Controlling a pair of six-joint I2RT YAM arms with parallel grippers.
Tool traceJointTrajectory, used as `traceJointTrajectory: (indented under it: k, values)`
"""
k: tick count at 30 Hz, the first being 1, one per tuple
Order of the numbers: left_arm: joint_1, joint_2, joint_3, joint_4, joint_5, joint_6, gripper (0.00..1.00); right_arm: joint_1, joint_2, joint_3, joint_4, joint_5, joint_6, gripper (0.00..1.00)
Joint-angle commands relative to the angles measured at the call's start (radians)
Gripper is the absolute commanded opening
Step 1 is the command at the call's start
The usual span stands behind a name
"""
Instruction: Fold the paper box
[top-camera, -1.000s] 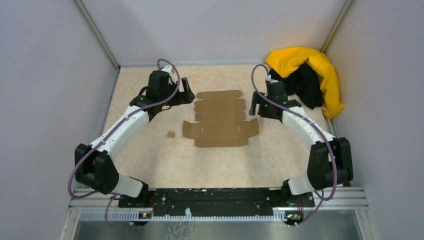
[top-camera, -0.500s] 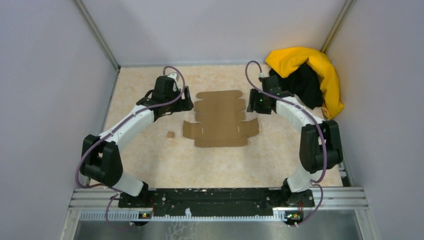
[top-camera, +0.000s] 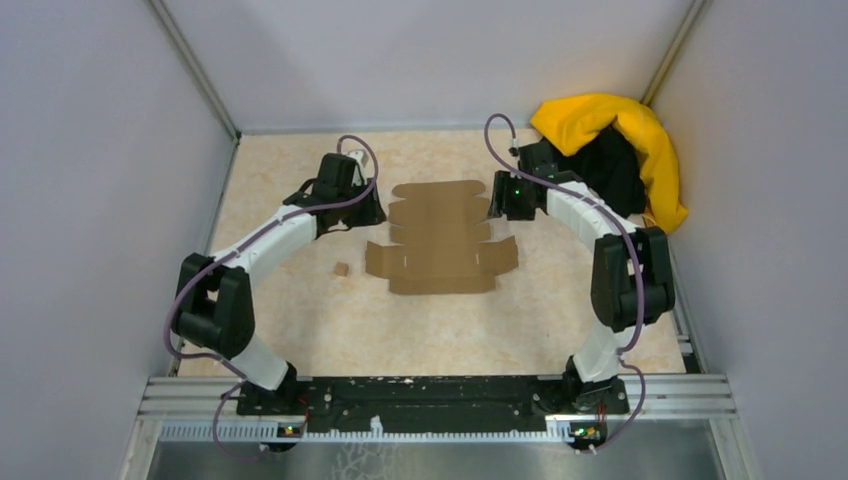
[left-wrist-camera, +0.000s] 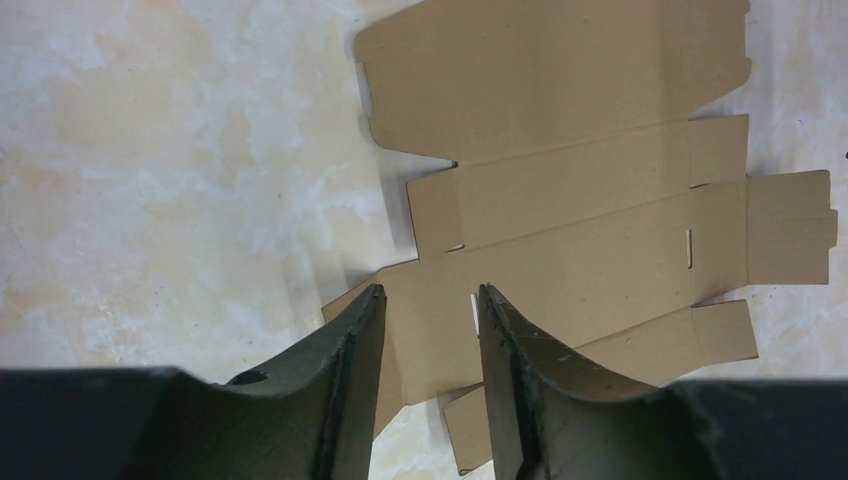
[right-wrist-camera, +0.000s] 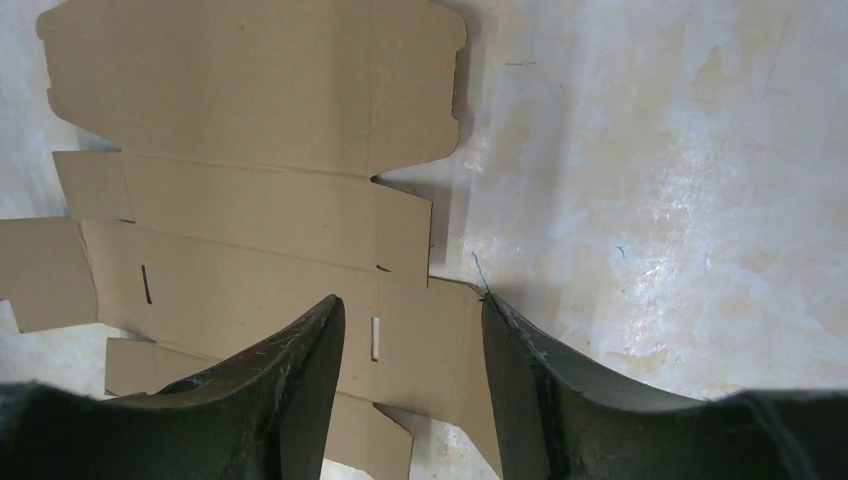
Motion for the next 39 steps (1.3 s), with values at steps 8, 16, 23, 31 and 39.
traceJointTrajectory:
  k: [8, 16, 23, 31, 39]
  values:
    - [0.003, -0.001, -0.009, -0.023, 0.068, -0.012, 0.61, 0.022, -0.061, 0.017, -0.06, -0.006, -0.029, 0.51]
    - [0.002, -0.108, -0.095, -0.06, 0.132, -0.042, 0.69, 0.056, -0.204, -0.135, -0.07, -0.004, -0.001, 0.51]
    - [-0.013, -0.181, -0.178, -0.051, 0.151, -0.066, 0.72, 0.117, -0.247, -0.214, -0.049, 0.005, 0.035, 0.51]
    - [-0.013, -0.076, -0.151, 0.039, 0.113, -0.074, 0.66, 0.117, -0.124, -0.141, 0.029, 0.06, 0.039, 0.51]
    - [-0.002, 0.062, -0.033, 0.021, 0.004, -0.051, 0.18, 0.095, -0.015, -0.051, 0.054, 0.135, 0.041, 0.32]
